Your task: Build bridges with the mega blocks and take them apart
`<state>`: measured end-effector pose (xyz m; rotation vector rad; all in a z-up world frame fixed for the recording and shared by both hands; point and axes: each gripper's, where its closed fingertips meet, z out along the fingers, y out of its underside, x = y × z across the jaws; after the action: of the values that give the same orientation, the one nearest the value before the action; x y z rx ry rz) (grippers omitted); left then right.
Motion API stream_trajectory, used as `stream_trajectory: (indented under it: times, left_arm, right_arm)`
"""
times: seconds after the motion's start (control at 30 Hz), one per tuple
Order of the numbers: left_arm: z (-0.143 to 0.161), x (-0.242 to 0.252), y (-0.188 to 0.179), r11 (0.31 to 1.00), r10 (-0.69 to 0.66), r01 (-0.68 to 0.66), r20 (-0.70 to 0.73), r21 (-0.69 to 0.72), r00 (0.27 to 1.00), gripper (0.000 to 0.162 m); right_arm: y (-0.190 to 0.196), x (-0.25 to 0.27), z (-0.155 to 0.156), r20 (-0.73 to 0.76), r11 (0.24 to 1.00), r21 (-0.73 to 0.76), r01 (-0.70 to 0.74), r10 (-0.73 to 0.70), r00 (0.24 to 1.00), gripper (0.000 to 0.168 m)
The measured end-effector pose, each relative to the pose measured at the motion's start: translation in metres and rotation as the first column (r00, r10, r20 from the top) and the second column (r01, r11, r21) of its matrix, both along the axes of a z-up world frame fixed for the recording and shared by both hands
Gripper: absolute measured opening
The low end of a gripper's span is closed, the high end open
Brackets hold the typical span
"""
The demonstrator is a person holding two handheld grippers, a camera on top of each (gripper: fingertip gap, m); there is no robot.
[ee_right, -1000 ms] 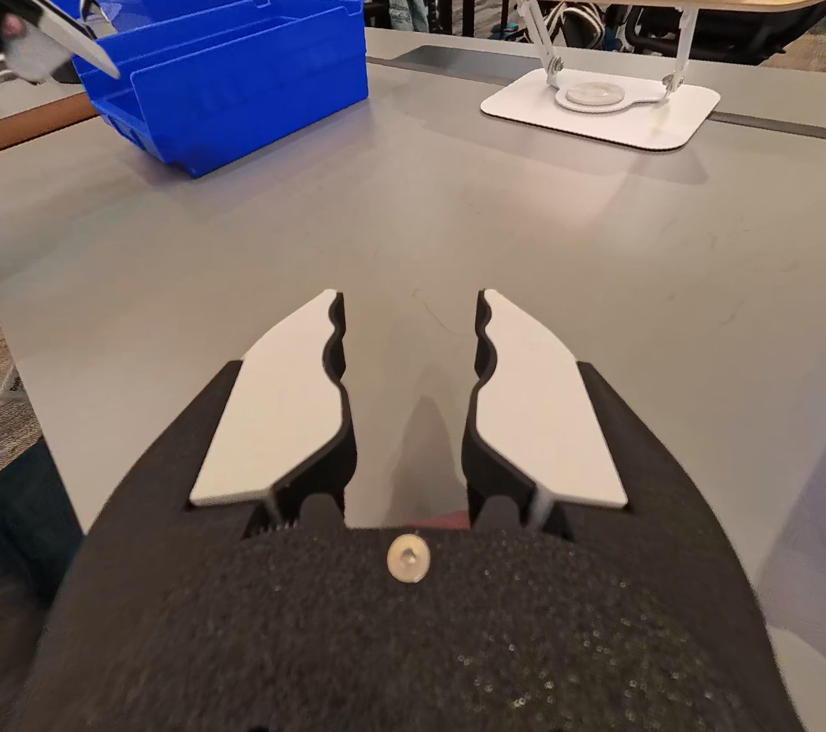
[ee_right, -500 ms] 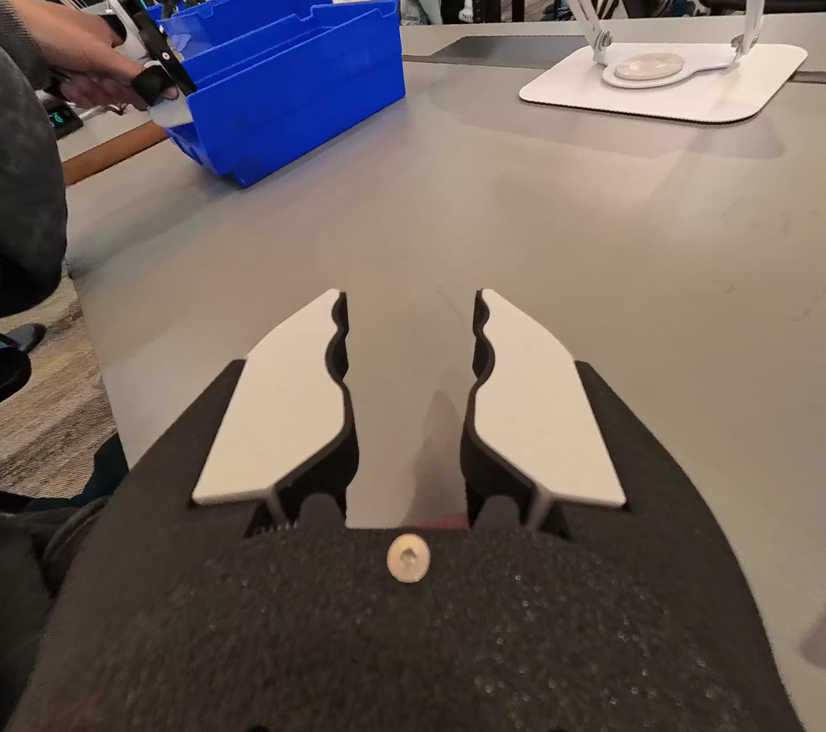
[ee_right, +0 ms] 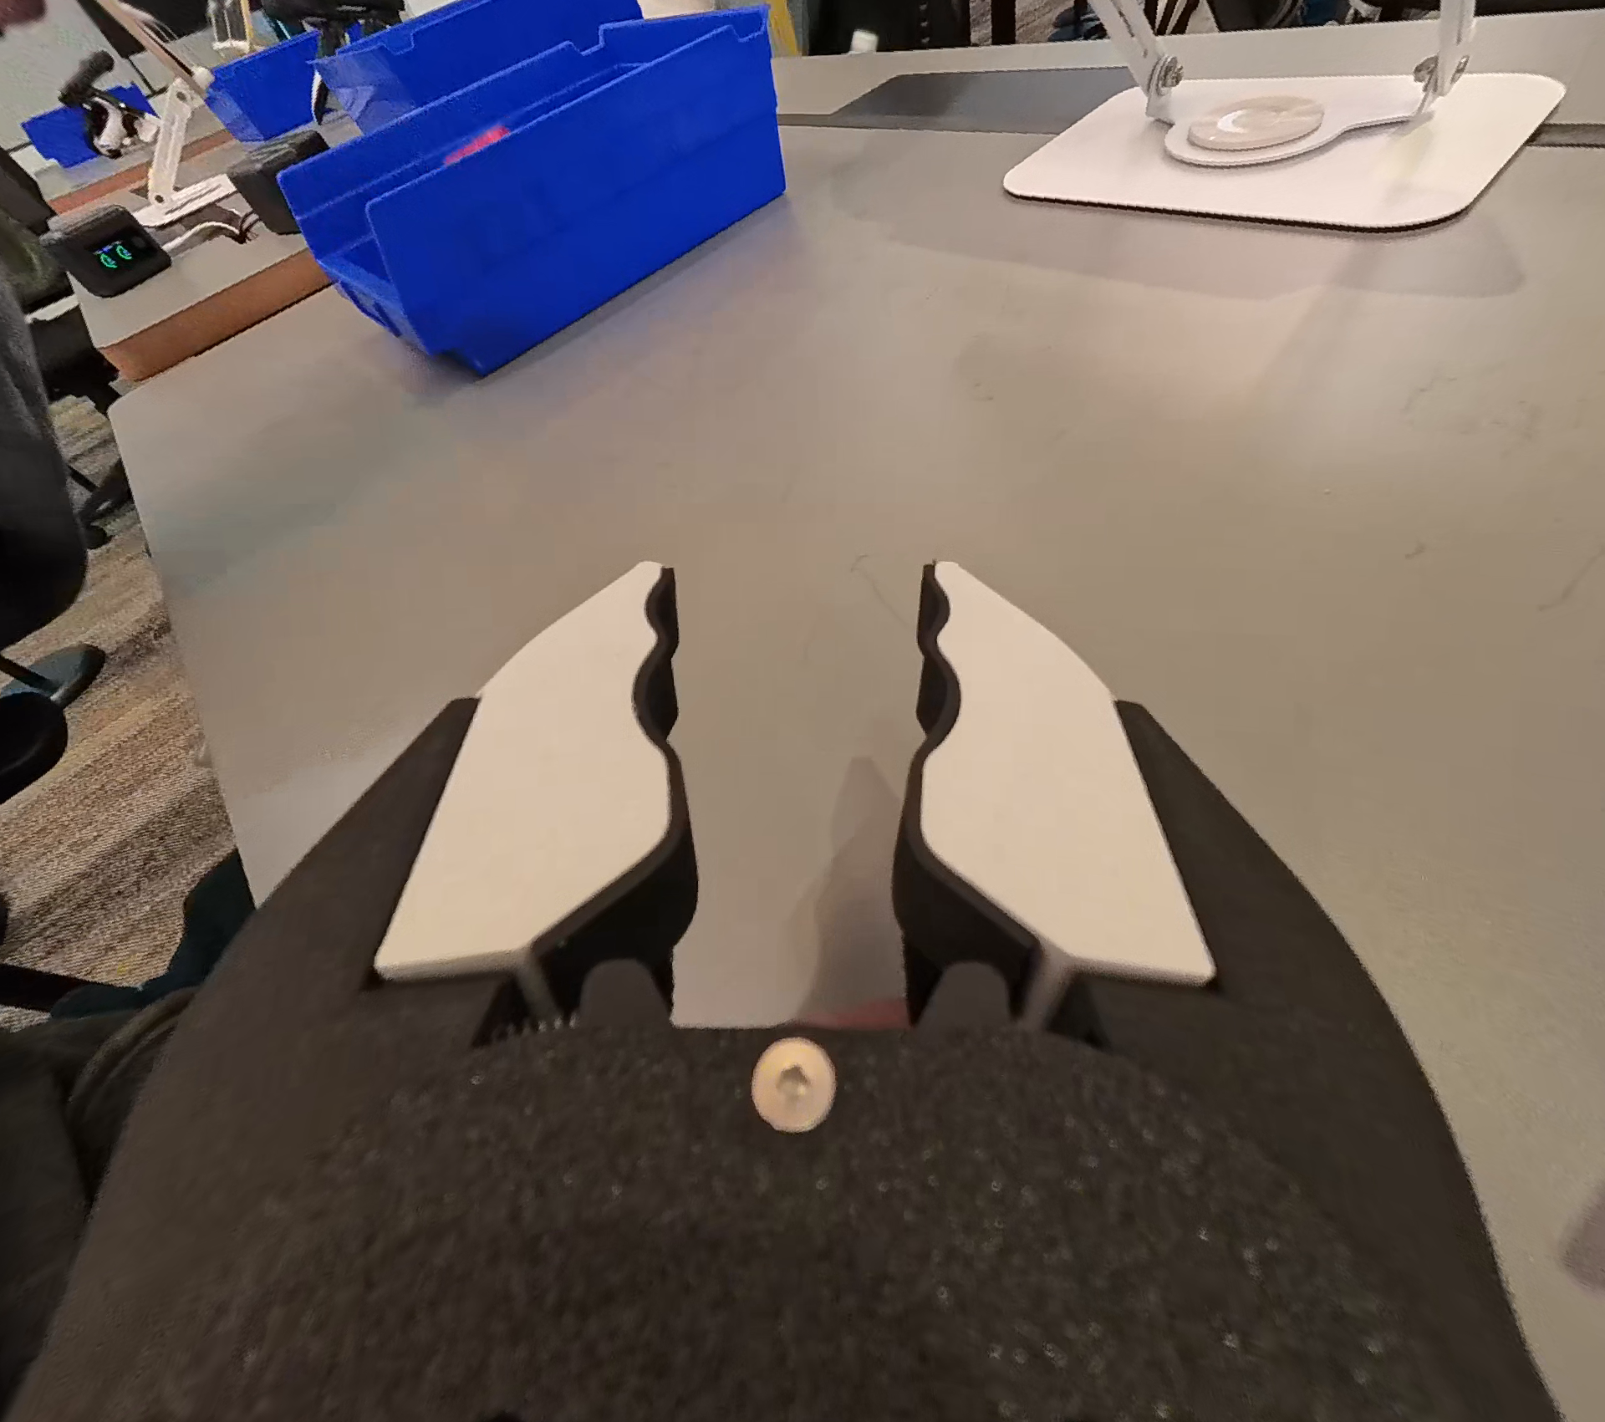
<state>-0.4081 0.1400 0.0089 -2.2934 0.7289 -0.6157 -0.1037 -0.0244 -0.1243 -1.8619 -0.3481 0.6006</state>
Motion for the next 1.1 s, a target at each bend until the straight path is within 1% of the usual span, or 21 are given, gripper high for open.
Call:
stream_trajectory:
  times: [0.07,0.1,0.13,0.17,0.2,0.23,0.27,0.3,0.33,0.43,0.5,0.57,0.63,0.67,0.73,0.83,0.93,1.1]
  left_arm:
    - [-0.008,0.022,0.002,0.996,0.005,0.009,-0.164,0.085,0.986,0.0]
    - [-0.015,0.026,-0.001,0.996,-0.003,0.023,-0.22,0.087,0.976,0.0]
    - [-0.021,0.019,-0.003,0.996,0.012,0.011,-0.27,0.085,0.963,0.0]
    - [-0.021,0.006,-0.001,0.994,0.059,-0.03,-0.284,0.105,0.957,0.001]
    - [-0.021,-0.009,-0.002,0.993,0.093,-0.069,-0.26,0.099,0.961,0.006]
    - [-0.025,-0.023,-0.006,0.994,0.109,-0.1,-0.233,0.048,0.966,0.011]
    - [-0.031,-0.038,-0.008,0.991,0.132,-0.137,-0.224,-0.008,0.966,0.02]
    - [-0.038,-0.051,-0.01,0.984,0.155,-0.169,-0.228,-0.046,0.961,0.035]
    - [-0.044,-0.06,-0.011,0.981,0.158,-0.178,-0.232,-0.07,0.96,0.047]
    - [-0.071,-0.074,-0.01,0.978,0.118,-0.16,-0.274,-0.136,0.954,0.064]
    - [-0.097,-0.076,-0.012,0.958,0.062,-0.144,-0.309,-0.248,0.949,0.079]
    - [-0.118,-0.076,-0.007,0.925,0.052,-0.173,-0.34,-0.337,0.939,0.08]
    - [-0.135,-0.07,-0.003,0.901,0.034,-0.187,-0.369,-0.39,0.929,0.076]
    - [-0.145,-0.067,-0.004,0.889,0.009,-0.19,-0.4,-0.417,0.916,0.077]
    - [-0.16,-0.061,-0.006,0.873,-0.036,-0.188,-0.444,-0.45,0.895,0.079]
    - [-0.178,-0.054,-0.006,0.845,-0.059,-0.199,-0.457,-0.496,0.888,0.074]
    - [-0.182,-0.048,-0.01,0.813,-0.064,-0.19,-0.409,-0.55,0.91,0.08]
    - [-0.187,-0.06,-0.009,0.778,-0.038,-0.246,-0.434,-0.578,0.9,0.102]
  right_arm:
    - [0.0,0.0,-0.001,0.009,1.0,-0.005,0.001,-0.001,1.0,0.054]
    - [0.001,-0.001,-0.002,0.013,1.0,-0.01,0.001,-0.001,1.0,0.054]
    - [0.001,-0.001,-0.002,0.015,1.0,-0.011,0.003,-0.002,1.0,0.054]
    - [0.001,0.0,-0.002,0.014,1.0,-0.009,0.008,-0.008,1.0,0.053]
    - [0.001,0.001,-0.001,0.011,1.0,-0.005,0.011,-0.011,1.0,0.053]
    - [0.0,0.001,-0.001,0.008,1.0,-0.001,0.009,-0.009,1.0,0.053]
    - [-0.001,0.0,0.0,0.006,1.0,0.003,0.003,-0.003,1.0,0.053]
    - [-0.002,-0.001,0.0,0.006,1.0,0.007,0.0,0.0,1.0,0.052]
    - [-0.002,-0.001,0.001,0.007,1.0,0.009,-0.002,0.002,1.0,0.052]
    - [-0.002,-0.002,-0.001,0.016,1.0,0.002,-0.01,0.01,1.0,0.053]
    - [-0.002,-0.002,-0.001,0.022,1.0,0.001,-0.006,0.006,1.0,0.053]
    - [-0.001,-0.003,-0.003,0.031,1.0,-0.005,-0.005,0.006,1.0,0.053]
    - [-0.001,-0.004,-0.004,0.044,1.0,-0.009,-0.004,0.005,0.999,0.053]
    - [-0.001,-0.004,-0.004,0.052,1.0,-0.01,-0.005,0.005,0.999,0.053]
    - [-0.001,-0.005,-0.006,0.069,1.0,-0.012,-0.006,0.007,0.998,0.053]
    - [-0.001,-0.007,-0.007,0.092,1.0,-0.009,-0.007,0.008,0.996,0.052]
    - [-0.001,-0.008,-0.008,0.108,1.0,-0.008,-0.011,0.012,0.994,0.052]
    - [-0.002,-0.01,-0.008,0.099,1.0,-0.013,-0.026,0.027,0.995,0.051]
